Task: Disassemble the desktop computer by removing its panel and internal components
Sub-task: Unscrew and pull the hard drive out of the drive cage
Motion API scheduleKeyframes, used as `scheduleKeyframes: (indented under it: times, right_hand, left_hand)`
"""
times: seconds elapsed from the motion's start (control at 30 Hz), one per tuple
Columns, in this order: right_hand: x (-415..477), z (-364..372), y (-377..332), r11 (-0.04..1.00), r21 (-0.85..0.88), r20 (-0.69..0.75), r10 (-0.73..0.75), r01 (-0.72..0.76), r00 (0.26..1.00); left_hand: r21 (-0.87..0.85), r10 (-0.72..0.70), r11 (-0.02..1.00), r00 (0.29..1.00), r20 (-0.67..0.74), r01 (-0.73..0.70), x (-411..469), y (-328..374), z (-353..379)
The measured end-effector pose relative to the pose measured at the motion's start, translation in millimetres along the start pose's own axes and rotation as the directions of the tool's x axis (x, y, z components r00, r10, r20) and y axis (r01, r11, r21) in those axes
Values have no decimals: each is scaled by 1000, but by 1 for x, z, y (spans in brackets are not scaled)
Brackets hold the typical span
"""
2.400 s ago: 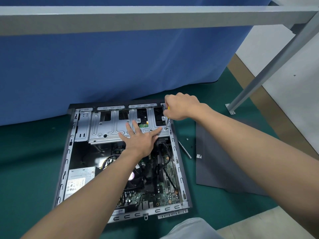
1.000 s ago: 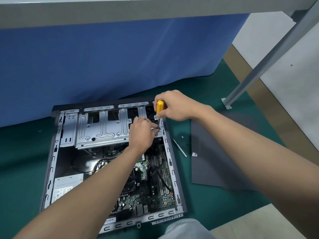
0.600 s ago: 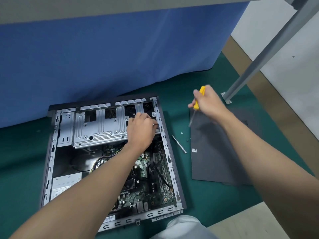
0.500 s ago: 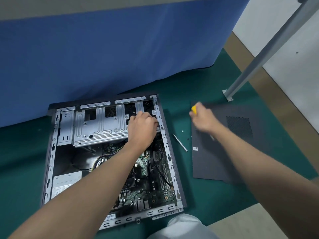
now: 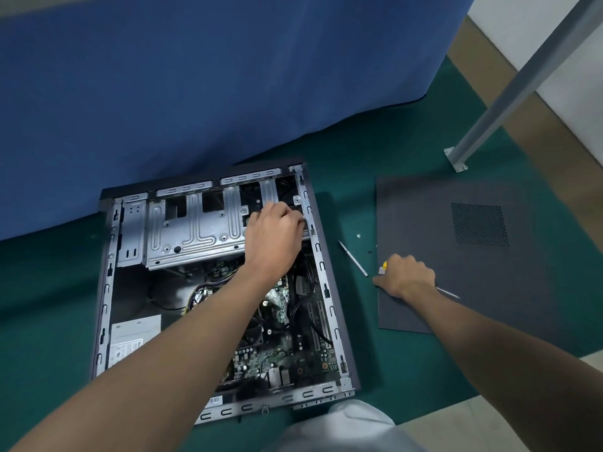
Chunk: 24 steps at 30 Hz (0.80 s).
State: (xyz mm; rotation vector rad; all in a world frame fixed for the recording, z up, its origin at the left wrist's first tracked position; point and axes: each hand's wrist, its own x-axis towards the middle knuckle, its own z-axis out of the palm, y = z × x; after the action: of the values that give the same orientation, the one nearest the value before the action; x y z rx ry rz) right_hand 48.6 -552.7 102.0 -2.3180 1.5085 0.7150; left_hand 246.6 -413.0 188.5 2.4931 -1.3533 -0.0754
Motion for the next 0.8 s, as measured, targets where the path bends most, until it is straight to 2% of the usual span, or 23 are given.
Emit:
scheduleKeyframes:
  times: [0.27, 0.4, 0.5, 0.6, 0.7, 0.8]
  right_hand:
    - [4, -5, 10, 998, -66, 27, -2, 3, 1000]
    - [4, -15, 5, 999, 34, 57, 8, -10, 998]
    - [3, -42, -17, 971, 227, -9, -75, 75, 997]
    - [-1, -76, -50, 891, 399, -125, -181, 216, 976]
    - [-10, -105, -81, 801, 485, -229, -271, 351, 935]
    - [-16, -122, -105, 745, 499, -293, -334, 442, 896]
  left_hand:
    - [17, -4, 1000, 1000, 16, 4, 4, 3, -2]
    - [5, -14, 1000, 999, 40, 14, 6, 1, -4]
    - [-11, -4, 1000, 999, 54, 5, 8, -2, -5]
    - [-62, 9, 998, 997, 76, -4, 9, -6, -7]
    - [-116, 50, 993, 994, 96, -39, 7, -10, -9]
    - [-113, 100, 990, 989, 110, -88, 6, -14, -10]
